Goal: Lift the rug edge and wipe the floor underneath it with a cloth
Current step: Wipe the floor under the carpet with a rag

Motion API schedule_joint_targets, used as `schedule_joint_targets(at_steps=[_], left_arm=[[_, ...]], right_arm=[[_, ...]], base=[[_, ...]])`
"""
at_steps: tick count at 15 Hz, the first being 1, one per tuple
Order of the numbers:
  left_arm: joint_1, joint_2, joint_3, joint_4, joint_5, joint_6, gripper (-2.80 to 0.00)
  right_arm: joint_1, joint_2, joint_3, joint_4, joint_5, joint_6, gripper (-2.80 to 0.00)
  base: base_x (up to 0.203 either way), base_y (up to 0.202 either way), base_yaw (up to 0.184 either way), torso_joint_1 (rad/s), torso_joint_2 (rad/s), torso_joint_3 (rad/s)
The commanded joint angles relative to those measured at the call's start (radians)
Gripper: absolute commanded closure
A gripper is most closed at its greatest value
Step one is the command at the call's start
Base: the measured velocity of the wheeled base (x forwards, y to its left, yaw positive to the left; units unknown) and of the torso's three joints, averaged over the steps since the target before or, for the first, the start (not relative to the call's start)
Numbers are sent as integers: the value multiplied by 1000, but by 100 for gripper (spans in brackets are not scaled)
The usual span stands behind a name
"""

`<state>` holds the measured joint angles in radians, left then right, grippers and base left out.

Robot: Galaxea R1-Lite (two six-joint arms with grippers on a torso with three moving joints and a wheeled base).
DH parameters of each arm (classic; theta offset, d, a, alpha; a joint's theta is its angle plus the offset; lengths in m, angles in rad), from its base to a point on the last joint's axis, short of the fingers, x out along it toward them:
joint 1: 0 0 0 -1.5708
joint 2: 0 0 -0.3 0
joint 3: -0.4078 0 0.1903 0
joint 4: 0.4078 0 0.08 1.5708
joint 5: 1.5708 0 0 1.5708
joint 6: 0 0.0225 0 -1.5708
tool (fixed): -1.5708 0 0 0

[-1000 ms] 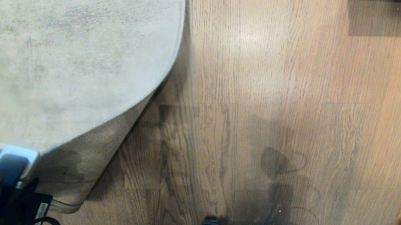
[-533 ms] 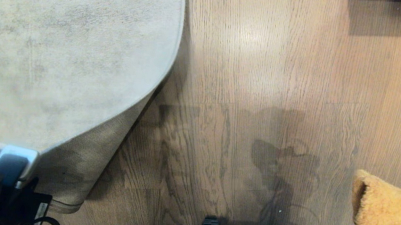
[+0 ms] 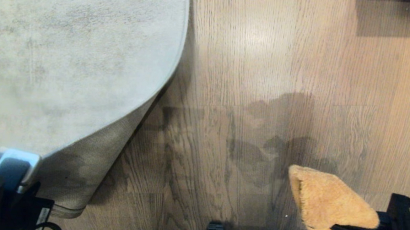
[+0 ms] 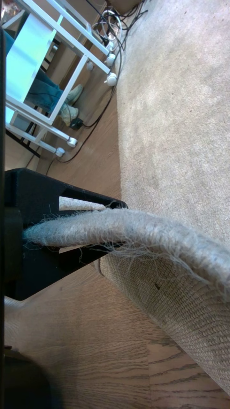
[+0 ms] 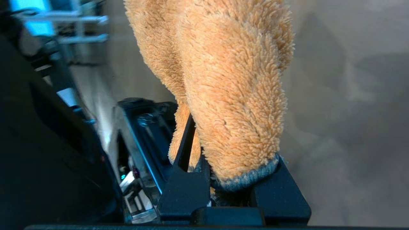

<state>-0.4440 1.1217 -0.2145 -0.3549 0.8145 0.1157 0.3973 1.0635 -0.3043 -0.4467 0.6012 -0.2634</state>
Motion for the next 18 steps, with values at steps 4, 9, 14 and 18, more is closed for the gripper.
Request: schedule_joint_targets(at_steps=[4,9,14,18], left_arm=[[1,3,-2,-3,3,1,0],[1,3,0,-4,3,-1,0],[1,1,4,-6,8,-2,0],[-1,0,10,-6,10,-5,0]], right_arm=[[406,458,-86,-281,-141,13,0],[672,732,-303,-333,-373,61,0],[795,939,-477,-352,-679,149,0],[816,1074,-591,-355,-855,156,0]], base=[[0,0,0,0,0,0],[0,0,0,0,0,0],[0,0,0,0,0,0],[0,0,0,0,0,0]])
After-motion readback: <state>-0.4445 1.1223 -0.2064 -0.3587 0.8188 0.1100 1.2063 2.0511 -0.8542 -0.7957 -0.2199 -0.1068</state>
